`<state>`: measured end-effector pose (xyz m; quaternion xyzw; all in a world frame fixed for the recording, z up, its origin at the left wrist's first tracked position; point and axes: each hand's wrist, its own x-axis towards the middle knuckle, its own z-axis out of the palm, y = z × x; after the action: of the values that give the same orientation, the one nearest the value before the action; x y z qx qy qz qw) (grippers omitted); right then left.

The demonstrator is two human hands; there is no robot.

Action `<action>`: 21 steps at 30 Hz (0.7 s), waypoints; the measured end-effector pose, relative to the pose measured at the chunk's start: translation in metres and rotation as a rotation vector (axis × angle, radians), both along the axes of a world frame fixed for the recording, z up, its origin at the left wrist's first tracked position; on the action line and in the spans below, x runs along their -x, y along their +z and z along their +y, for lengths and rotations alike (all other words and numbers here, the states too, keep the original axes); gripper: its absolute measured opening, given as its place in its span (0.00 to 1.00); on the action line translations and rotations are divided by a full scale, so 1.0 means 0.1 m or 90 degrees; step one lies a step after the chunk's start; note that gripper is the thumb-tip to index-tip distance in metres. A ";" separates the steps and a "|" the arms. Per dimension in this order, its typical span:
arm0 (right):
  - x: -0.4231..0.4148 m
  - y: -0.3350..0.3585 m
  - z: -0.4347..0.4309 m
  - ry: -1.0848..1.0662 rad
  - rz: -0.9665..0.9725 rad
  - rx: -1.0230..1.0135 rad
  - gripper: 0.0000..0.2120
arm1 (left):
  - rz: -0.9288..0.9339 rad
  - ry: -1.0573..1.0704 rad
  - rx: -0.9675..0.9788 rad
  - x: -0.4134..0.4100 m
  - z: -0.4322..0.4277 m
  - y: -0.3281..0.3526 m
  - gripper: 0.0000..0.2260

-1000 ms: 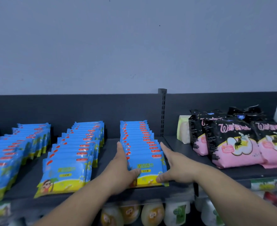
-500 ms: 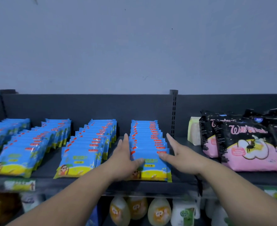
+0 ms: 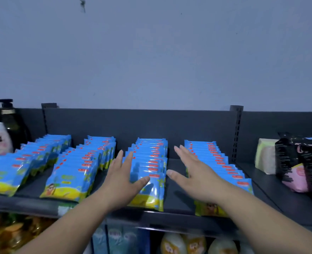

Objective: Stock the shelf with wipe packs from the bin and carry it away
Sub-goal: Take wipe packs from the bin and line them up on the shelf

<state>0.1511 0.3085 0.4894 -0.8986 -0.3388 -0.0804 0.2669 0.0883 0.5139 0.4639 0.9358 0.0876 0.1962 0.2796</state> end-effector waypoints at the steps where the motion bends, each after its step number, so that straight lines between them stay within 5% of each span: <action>1: 0.00 -0.01 0.14 0.000 0.010 -0.014 0.35 | 0.000 -0.006 0.018 -0.02 0.13 -0.02 0.42; 7: -0.05 -0.20 0.66 -0.075 0.139 -0.091 0.26 | 0.070 -0.097 0.120 -0.11 0.61 -0.07 0.42; 9: -0.04 -0.22 0.75 -0.110 0.179 -0.094 0.18 | 0.091 -0.141 0.162 -0.16 0.69 -0.10 0.32; 12: -0.03 -0.25 0.85 -0.148 0.196 -0.104 0.21 | 0.092 -0.220 0.223 -0.29 0.77 -0.13 0.21; 17: 0.01 -0.29 1.00 -0.170 0.240 -0.155 0.22 | 0.070 -0.292 0.286 -0.44 0.71 -0.26 0.34; 21: 0.01 -0.29 1.02 -0.186 0.259 -0.140 0.07 | 0.081 -0.305 0.293 -0.44 0.71 -0.32 0.43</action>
<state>0.1505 0.4106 0.4606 -0.9013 -0.1339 0.0275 0.4111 0.1323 0.5853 0.4315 0.8522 -0.0758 0.0414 0.5160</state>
